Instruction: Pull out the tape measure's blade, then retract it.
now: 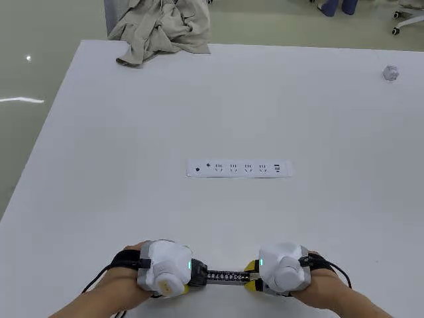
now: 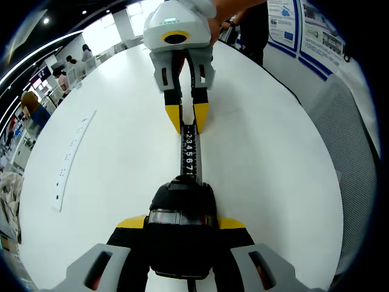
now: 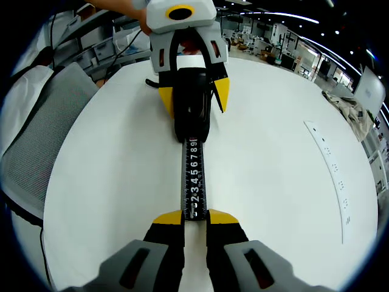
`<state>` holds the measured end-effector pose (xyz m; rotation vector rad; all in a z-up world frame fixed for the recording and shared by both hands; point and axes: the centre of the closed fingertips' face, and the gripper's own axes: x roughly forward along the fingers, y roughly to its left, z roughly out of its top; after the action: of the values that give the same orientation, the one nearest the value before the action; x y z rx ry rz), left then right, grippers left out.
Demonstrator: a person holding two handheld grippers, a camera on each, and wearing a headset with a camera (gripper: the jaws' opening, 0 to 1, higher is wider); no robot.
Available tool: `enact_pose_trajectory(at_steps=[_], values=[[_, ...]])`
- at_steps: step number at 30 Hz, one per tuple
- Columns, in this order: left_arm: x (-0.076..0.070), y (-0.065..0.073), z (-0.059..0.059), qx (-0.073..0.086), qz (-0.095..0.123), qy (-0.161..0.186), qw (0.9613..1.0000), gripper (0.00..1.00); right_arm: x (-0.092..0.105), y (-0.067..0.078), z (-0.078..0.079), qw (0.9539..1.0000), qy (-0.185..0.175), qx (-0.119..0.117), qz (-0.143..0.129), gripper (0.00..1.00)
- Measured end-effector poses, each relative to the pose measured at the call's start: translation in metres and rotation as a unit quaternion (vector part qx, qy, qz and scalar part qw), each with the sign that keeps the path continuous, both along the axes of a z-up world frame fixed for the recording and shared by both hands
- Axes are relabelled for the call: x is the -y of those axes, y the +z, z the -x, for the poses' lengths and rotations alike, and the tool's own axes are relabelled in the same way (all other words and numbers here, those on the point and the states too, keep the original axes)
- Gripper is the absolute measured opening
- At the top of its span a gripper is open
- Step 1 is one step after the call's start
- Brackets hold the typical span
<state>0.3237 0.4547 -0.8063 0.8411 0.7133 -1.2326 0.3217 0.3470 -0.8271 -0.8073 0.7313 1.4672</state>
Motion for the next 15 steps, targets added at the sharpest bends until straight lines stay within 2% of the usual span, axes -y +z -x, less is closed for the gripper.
enact_pose_trajectory(at_steps=[15], values=[[0.0, 0.0, 0.0, -0.002, -0.001, 0.004, 1.0, 0.38, 0.017, 0.0, -0.002, 0.9999, -0.009, -0.003, 0.007, 0.11]])
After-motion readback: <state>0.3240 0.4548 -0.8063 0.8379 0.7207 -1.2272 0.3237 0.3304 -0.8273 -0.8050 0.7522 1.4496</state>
